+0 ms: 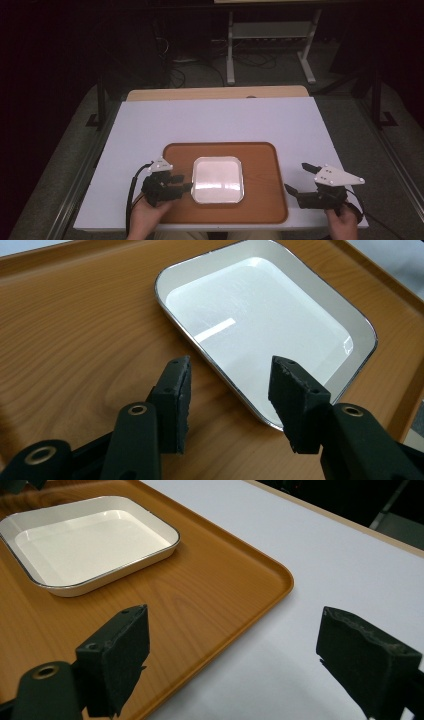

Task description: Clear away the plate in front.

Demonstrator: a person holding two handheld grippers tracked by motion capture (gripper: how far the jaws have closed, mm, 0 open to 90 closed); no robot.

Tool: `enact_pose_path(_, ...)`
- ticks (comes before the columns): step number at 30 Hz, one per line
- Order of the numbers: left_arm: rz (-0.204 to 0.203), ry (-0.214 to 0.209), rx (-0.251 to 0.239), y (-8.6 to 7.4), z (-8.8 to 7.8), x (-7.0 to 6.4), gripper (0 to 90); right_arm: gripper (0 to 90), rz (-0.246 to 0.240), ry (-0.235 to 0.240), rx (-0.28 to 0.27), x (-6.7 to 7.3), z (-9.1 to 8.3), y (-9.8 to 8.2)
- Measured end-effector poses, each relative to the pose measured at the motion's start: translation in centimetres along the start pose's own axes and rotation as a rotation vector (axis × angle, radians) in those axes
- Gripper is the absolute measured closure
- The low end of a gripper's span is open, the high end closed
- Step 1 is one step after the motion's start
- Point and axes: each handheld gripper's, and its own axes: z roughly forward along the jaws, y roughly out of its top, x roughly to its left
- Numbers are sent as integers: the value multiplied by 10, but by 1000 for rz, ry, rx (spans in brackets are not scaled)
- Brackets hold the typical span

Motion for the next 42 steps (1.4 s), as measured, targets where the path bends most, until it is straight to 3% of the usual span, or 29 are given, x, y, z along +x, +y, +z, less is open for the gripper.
enact_pose_path(15, -8, 20, -23, 1, -7, 5, 511, 130, -3, 0, 2, 0, 0, 0)
enact_pose_path(24, -22, 51, -103, 1, -25, 19, 508, 130, -3, 1, 3, 0, 0, 0)
enact_pose_path(42, -19, 92, -182, -1, -46, 38, 460, 130, -1, 1, 2, 0, 0, 0)
